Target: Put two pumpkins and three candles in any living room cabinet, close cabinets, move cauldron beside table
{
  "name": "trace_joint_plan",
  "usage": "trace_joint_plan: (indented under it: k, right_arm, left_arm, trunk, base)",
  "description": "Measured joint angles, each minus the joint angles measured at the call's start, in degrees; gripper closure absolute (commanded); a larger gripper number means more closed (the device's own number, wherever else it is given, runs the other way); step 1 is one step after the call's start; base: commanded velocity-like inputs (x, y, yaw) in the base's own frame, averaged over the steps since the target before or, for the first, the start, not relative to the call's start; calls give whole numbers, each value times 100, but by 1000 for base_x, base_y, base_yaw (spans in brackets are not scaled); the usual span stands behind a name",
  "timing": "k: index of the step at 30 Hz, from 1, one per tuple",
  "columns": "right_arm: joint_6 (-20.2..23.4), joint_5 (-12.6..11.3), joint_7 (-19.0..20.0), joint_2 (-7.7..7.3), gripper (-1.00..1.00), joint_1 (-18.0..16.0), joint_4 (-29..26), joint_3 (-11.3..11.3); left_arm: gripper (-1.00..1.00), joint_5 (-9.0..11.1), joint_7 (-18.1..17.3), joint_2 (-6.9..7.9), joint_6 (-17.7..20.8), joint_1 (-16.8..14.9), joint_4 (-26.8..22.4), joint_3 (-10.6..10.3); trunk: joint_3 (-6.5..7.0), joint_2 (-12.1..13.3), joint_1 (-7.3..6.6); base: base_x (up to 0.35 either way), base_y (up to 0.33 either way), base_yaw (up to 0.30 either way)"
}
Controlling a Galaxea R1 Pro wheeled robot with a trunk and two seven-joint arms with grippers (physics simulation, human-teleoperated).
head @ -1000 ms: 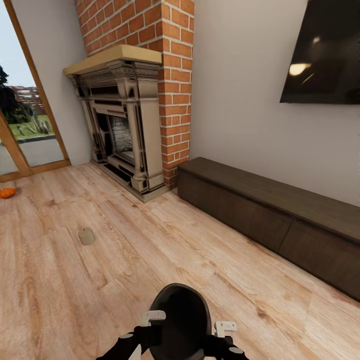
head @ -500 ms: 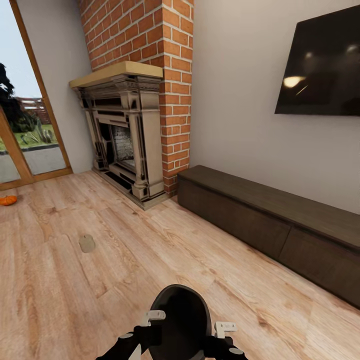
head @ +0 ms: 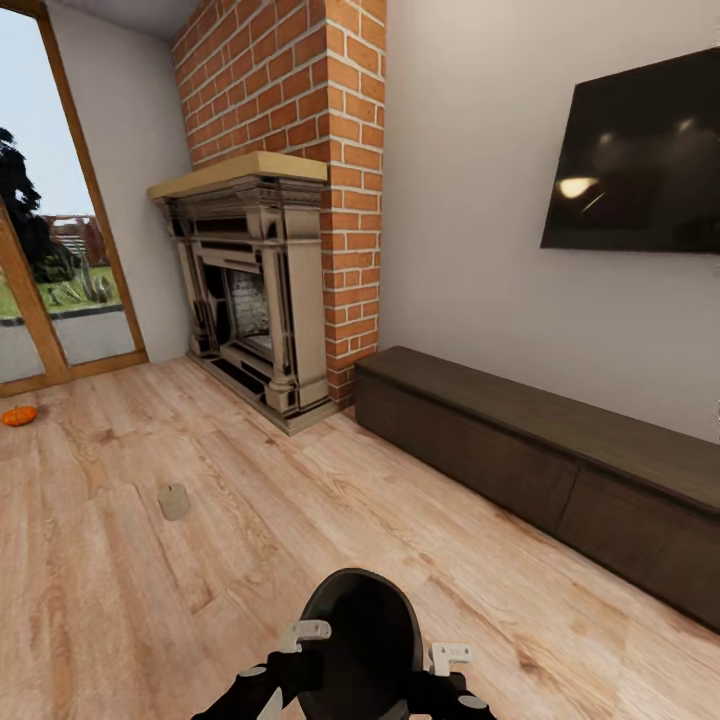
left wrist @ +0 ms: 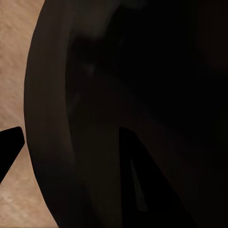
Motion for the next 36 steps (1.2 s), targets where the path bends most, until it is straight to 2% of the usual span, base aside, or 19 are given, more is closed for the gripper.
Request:
trace_joint_plan:
  k: [10, 36]
  right_arm:
    - [-74, -7, 38, -8, 100, 0, -33, 10]
    - [-133, -18, 34, -9, 100, 1, -8, 21]
  left_arm:
    - [100, 3, -1, 0, -1, -1, -2, 2]
    - [100, 15, -5, -1, -1, 2, -3, 1]
  trunk:
    - [222, 13, -26]
    - [689, 1056, -596]
  base:
    - [0, 0, 0]
    - [0, 0, 0]
